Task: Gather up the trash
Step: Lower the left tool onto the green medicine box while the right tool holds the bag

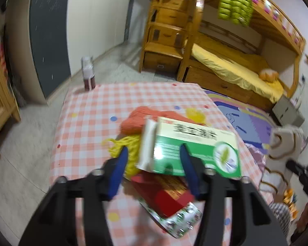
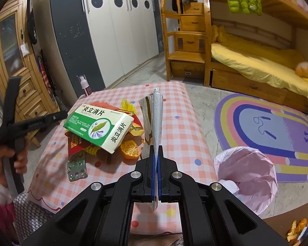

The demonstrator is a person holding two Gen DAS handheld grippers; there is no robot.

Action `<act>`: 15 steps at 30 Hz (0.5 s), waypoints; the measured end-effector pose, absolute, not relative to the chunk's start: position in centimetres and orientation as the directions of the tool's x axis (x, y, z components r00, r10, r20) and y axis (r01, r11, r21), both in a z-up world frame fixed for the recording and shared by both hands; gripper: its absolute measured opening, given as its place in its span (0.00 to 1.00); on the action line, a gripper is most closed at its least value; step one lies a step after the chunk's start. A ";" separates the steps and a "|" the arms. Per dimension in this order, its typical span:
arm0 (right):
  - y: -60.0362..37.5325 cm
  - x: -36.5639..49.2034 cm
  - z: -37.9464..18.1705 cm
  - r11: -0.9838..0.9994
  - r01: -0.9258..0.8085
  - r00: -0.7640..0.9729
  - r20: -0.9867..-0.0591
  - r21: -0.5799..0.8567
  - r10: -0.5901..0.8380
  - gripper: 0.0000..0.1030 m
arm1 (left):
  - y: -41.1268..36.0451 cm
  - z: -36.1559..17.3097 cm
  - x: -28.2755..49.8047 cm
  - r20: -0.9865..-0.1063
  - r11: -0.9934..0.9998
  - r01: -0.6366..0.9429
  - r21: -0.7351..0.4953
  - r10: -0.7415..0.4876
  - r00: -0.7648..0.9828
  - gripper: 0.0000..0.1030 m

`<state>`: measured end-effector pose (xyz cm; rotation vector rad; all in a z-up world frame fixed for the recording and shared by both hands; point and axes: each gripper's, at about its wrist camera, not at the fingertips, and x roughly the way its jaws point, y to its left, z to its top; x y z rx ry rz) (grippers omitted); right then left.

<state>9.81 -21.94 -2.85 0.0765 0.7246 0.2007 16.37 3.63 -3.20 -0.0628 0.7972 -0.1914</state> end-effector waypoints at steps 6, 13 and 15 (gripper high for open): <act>-20.0 11.9 -1.5 0.979 -0.191 0.765 -0.615 0.066 0.190 0.01 | 2.2 -4.3 13.4 -0.738 0.985 0.126 -0.114 -0.169 0.654 0.51; -18.0 18.1 -0.6 0.980 -0.192 0.811 -0.553 0.055 0.190 0.01 | 2.2 -6.9 13.6 -0.778 0.984 0.106 -0.145 -0.180 0.602 0.51; -17.7 19.2 -0.8 0.979 -0.190 0.810 -0.552 0.069 0.196 0.01 | 2.2 -7.1 14.4 -0.778 0.982 0.104 -0.155 -0.186 0.599 0.51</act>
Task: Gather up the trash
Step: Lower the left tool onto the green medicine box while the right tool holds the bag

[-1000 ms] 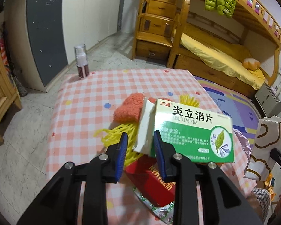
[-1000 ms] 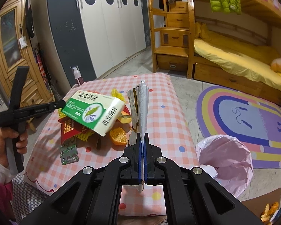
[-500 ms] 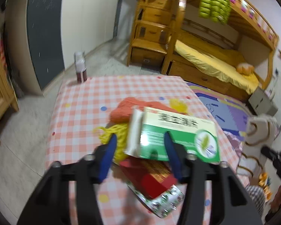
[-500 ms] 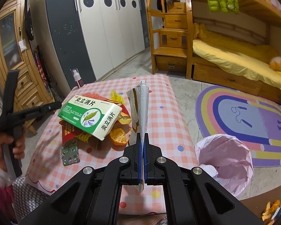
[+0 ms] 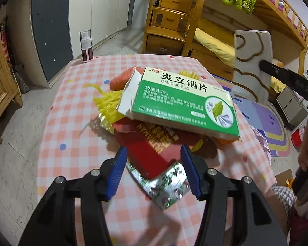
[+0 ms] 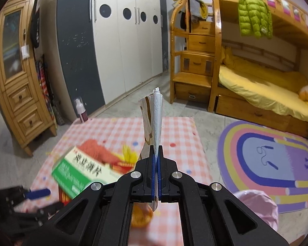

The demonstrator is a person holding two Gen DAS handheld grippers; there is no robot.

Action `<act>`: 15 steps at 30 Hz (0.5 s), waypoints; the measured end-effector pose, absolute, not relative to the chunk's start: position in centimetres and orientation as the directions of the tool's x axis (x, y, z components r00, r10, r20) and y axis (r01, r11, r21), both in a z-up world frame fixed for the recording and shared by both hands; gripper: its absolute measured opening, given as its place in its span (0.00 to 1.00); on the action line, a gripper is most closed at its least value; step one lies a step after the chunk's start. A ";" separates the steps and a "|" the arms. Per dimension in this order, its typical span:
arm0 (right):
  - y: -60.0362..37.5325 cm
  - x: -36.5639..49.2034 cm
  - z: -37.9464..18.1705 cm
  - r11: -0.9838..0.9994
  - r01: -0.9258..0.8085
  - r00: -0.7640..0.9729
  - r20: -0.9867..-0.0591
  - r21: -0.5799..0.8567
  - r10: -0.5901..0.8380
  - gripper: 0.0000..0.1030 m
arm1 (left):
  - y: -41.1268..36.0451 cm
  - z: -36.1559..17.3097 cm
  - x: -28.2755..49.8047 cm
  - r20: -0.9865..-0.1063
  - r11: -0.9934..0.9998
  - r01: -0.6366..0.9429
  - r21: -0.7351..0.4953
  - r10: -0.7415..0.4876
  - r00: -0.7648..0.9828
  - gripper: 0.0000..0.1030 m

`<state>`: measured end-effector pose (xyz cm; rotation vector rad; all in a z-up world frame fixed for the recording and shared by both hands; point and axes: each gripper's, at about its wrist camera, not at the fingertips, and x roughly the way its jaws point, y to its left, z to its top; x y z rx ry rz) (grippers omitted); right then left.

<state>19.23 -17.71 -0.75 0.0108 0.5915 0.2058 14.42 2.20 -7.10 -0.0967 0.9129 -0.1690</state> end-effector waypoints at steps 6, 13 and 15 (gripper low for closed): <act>-17.4 18.8 -1.9 0.962 -0.242 0.751 -0.604 0.124 0.266 0.01 | 2.2 -6.6 16.0 -0.773 0.987 0.093 -0.133 -0.162 0.613 0.51; -17.7 14.1 -2.7 0.920 -0.293 0.657 -0.645 0.258 0.390 0.01 | 3.1 -5.5 17.5 -0.763 0.991 0.027 -0.131 -0.118 0.635 0.51; -17.7 12.9 -2.5 0.928 -0.286 0.669 -0.643 0.239 0.372 0.01 | 3.1 -4.7 17.3 -0.754 0.993 0.019 -0.115 -0.099 0.650 0.52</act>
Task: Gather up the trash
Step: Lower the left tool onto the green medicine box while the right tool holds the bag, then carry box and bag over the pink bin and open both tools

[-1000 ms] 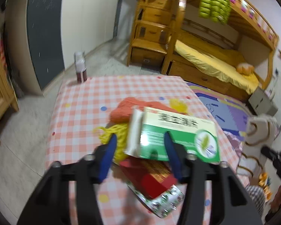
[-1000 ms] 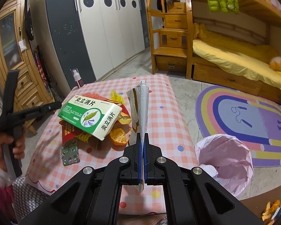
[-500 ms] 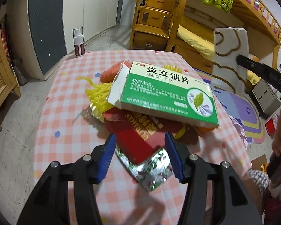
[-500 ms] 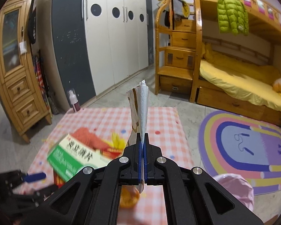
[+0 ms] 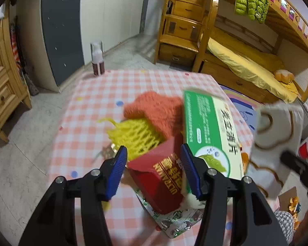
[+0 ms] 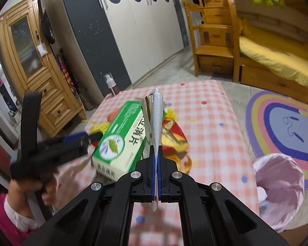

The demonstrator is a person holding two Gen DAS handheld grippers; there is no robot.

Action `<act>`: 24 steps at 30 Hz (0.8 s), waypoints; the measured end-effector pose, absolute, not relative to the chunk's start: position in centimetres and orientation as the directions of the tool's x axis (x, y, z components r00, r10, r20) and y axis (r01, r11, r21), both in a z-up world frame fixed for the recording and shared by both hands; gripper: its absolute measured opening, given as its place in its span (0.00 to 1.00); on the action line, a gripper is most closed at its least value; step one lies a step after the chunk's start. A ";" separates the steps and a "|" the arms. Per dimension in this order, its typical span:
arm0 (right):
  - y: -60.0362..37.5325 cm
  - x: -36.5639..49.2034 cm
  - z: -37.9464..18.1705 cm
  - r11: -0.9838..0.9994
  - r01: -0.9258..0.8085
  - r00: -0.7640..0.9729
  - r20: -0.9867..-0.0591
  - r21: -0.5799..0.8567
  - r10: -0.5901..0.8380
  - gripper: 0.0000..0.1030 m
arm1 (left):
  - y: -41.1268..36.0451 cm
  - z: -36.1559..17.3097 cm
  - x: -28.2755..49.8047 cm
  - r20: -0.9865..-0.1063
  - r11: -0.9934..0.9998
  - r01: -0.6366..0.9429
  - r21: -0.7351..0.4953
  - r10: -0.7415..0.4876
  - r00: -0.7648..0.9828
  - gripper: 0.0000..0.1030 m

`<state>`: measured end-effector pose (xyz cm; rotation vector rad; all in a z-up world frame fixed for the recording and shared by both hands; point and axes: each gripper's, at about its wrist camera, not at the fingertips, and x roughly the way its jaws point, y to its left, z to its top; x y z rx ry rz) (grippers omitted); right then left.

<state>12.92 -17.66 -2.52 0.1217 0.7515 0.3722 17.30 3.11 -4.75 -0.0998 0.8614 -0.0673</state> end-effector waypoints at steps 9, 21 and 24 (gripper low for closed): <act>-20.8 10.5 -0.5 0.959 -0.200 0.756 -0.590 0.202 0.282 0.01 | -0.8 -3.2 12.5 -0.712 0.982 0.172 -0.083 -0.180 0.679 0.93; -24.0 8.9 -0.8 0.961 -0.157 0.771 -0.581 0.227 0.263 0.01 | -5.2 -6.4 16.3 -0.788 0.982 0.179 0.058 -0.065 0.612 0.90; -24.4 8.7 -1.0 0.958 -0.154 0.769 -0.579 0.241 0.269 0.01 | -5.0 -6.3 16.3 -0.791 0.981 0.187 0.052 -0.074 0.607 0.78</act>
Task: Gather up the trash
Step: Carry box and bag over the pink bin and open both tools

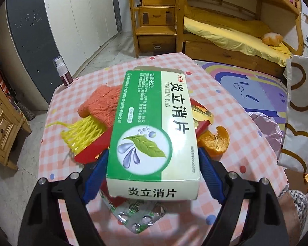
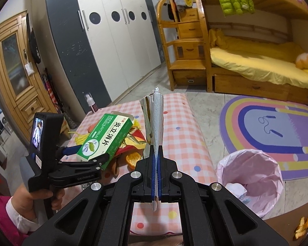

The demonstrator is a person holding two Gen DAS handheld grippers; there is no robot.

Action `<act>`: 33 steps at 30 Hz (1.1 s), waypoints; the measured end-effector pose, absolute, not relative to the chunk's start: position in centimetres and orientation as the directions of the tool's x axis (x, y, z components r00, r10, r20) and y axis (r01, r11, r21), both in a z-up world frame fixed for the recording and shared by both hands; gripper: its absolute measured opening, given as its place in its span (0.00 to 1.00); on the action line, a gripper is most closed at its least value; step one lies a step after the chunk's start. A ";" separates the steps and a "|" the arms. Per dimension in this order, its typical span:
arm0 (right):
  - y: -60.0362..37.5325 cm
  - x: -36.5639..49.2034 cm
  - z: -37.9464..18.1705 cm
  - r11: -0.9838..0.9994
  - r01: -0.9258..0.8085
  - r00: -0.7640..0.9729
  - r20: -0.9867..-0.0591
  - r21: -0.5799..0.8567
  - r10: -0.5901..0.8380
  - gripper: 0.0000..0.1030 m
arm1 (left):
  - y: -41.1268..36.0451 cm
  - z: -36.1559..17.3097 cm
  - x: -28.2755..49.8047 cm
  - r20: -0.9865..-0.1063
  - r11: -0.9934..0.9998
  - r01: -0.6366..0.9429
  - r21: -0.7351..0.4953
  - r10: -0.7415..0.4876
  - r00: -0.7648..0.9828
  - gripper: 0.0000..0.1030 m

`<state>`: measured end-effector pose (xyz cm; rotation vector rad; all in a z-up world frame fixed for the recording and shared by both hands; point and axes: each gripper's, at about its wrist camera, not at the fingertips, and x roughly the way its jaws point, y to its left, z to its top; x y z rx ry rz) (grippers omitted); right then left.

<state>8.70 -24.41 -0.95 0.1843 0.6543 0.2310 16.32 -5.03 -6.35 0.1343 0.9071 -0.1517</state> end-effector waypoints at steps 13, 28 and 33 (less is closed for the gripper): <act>-30.5 6.2 -0.2 0.964 -0.041 0.829 -0.530 0.262 0.179 0.01 | -10.6 1.5 10.3 -0.657 0.944 0.328 -0.037 -0.270 0.704 0.78; -41.9 4.7 -7.0 0.935 0.303 0.732 -0.673 0.184 -0.105 0.01 | -27.7 -4.1 13.5 -0.754 0.793 0.606 -0.064 -0.436 0.491 0.78; -44.0 6.5 -9.3 0.922 0.345 0.694 -0.708 0.174 -0.126 0.01 | -31.1 -5.4 15.3 -0.766 0.766 0.639 -0.070 -0.451 0.457 0.78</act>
